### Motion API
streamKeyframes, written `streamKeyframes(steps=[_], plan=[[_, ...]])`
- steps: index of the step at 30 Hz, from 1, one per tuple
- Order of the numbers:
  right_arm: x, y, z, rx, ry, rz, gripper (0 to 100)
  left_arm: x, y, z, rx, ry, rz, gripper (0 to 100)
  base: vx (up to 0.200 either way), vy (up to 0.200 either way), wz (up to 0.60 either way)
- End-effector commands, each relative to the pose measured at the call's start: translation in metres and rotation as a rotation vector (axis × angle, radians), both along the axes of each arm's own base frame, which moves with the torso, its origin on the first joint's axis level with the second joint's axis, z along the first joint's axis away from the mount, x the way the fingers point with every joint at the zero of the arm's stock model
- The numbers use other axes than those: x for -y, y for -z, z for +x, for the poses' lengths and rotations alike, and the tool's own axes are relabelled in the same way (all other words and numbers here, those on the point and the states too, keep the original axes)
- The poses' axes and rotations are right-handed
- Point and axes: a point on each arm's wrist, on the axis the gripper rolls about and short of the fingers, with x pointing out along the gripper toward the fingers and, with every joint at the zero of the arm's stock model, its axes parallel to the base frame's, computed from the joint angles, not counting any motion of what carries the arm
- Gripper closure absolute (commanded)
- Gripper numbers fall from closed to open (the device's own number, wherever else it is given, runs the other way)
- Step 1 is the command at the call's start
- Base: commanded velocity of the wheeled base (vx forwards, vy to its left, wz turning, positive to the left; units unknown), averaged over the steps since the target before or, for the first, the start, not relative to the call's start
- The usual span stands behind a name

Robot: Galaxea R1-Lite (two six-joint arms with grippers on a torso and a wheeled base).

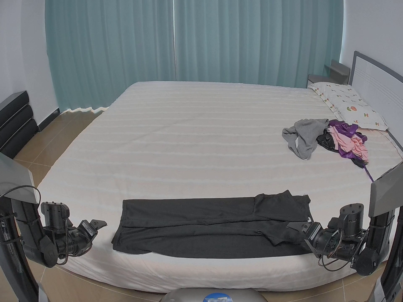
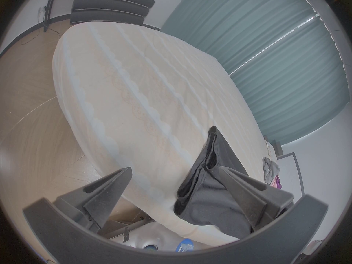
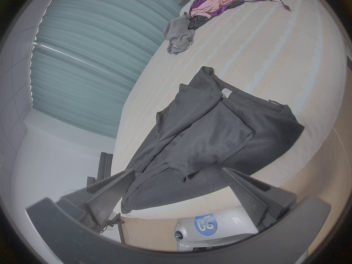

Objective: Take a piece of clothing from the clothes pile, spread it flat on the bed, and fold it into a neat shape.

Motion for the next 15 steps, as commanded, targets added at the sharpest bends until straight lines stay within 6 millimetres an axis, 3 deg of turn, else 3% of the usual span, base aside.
streamKeyframes(steps=[1,5,15], plan=[[0.001,0.004,-0.003,-0.026,0.002,-0.009,0,0.006,0.0,-0.004,-0.012,0.023,-0.001,0,-0.2,0.0,0.0],[0.002,0.006,-0.003,-0.035,0.007,-0.012,0,0.011,0.001,-0.007,-0.024,0.043,0.0,0,-0.2,0.0,0.0],[-0.003,0.017,0.015,-0.008,0.007,0.003,0,0.012,0.003,-0.006,-0.031,0.044,-0.003,0,0.0,0.0,0.0]])
